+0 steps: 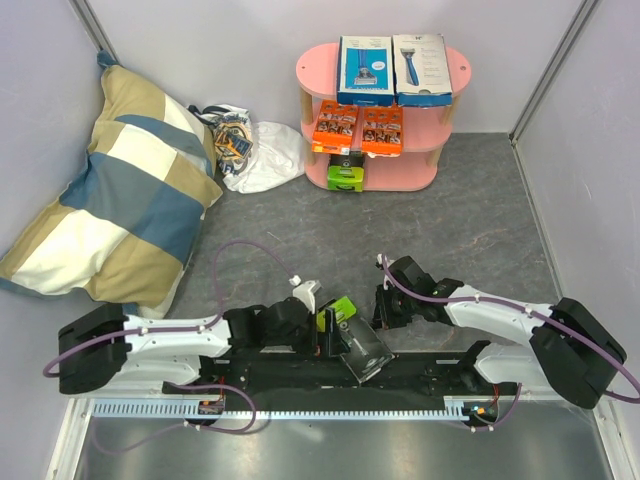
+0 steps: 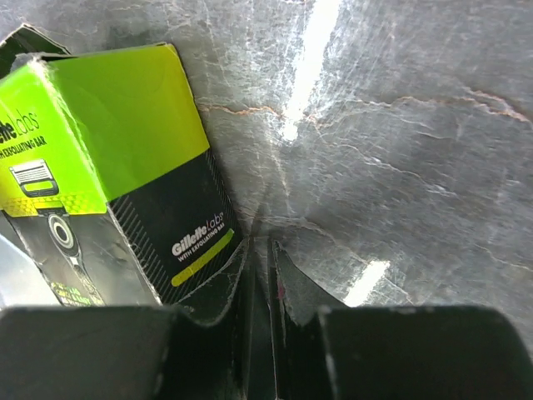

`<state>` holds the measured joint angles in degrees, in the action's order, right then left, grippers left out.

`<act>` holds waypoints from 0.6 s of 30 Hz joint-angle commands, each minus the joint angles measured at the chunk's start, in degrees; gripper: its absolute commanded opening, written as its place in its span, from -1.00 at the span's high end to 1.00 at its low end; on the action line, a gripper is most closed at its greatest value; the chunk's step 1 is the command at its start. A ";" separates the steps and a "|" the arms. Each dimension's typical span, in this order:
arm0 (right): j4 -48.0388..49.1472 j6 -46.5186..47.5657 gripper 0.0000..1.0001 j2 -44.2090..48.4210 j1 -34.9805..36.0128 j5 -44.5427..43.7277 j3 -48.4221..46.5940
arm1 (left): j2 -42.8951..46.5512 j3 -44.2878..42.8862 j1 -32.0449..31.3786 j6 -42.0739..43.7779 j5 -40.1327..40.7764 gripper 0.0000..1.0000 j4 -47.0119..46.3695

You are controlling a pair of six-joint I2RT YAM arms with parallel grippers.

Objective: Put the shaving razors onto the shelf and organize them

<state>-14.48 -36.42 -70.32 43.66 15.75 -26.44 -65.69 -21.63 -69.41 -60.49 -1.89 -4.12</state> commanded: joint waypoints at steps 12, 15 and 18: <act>-1.34 -0.49 0.60 -0.60 0.37 3.32 1.39 | 6.02 2.46 -9.59 -11.04 10.67 -0.99 1.95; -1.25 -0.31 0.61 -0.25 0.37 4.11 1.65 | 3.12 3.96 -12.49 -13.95 12.78 -0.99 -2.55; -1.16 -0.31 0.61 0.27 0.37 5.96 2.00 | -1.27 5.10 -14.00 -16.93 14.28 -0.99 -6.50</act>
<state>-14.15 -36.67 -70.70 43.64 17.98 -26.11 -62.70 -18.00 -81.25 -70.74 7.60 -3.75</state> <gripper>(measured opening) 0.196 0.994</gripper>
